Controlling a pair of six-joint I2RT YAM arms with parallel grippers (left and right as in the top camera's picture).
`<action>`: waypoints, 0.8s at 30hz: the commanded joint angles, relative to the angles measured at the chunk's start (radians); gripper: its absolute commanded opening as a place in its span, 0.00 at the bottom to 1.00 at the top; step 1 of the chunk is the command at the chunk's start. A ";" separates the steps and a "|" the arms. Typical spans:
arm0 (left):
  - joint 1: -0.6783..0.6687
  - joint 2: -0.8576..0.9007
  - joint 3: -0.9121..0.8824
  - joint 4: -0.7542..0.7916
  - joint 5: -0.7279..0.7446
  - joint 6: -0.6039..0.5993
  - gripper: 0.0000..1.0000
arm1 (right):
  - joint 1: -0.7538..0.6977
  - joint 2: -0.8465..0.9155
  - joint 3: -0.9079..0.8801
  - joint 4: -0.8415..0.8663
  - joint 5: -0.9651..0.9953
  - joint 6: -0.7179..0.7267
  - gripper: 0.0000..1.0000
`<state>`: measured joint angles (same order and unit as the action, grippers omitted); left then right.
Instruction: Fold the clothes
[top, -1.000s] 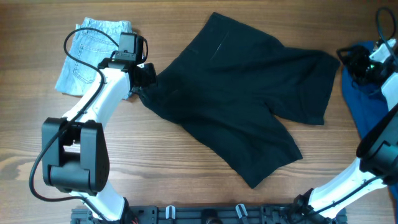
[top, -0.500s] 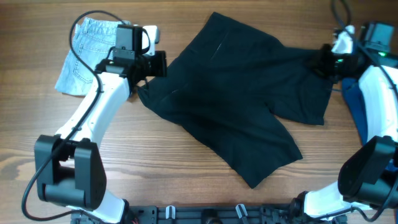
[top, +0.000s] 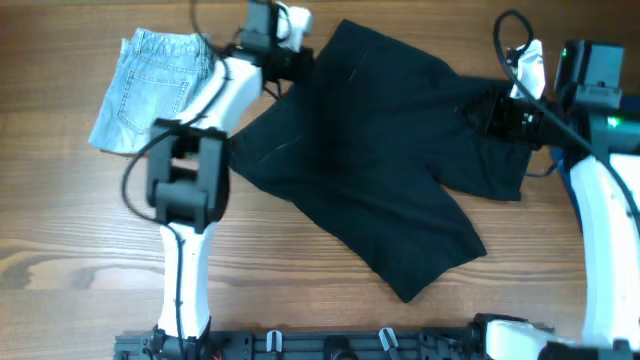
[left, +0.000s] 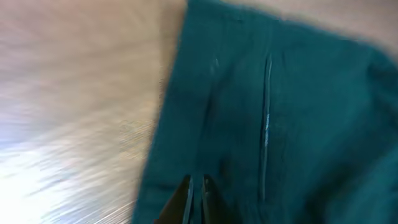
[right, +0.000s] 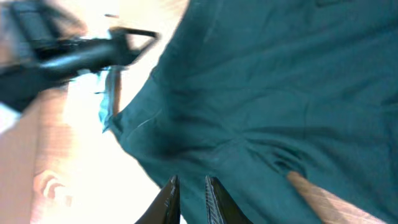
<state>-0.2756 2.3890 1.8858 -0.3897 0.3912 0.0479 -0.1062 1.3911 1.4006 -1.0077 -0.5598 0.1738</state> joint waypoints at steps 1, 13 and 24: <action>-0.045 0.070 0.020 0.015 -0.003 0.080 0.05 | 0.003 -0.030 -0.002 -0.045 0.010 0.013 0.15; 0.024 0.209 0.019 -0.051 -0.668 -0.142 0.04 | 0.005 -0.028 -0.002 -0.059 0.053 0.036 0.15; 0.161 0.100 0.020 -0.180 -0.593 -0.220 0.04 | 0.081 0.179 -0.022 -0.037 0.266 0.092 0.34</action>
<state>-0.0929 2.4741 1.9656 -0.5148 -0.1623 -0.1551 -0.0509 1.4658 1.4006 -1.0641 -0.3565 0.2344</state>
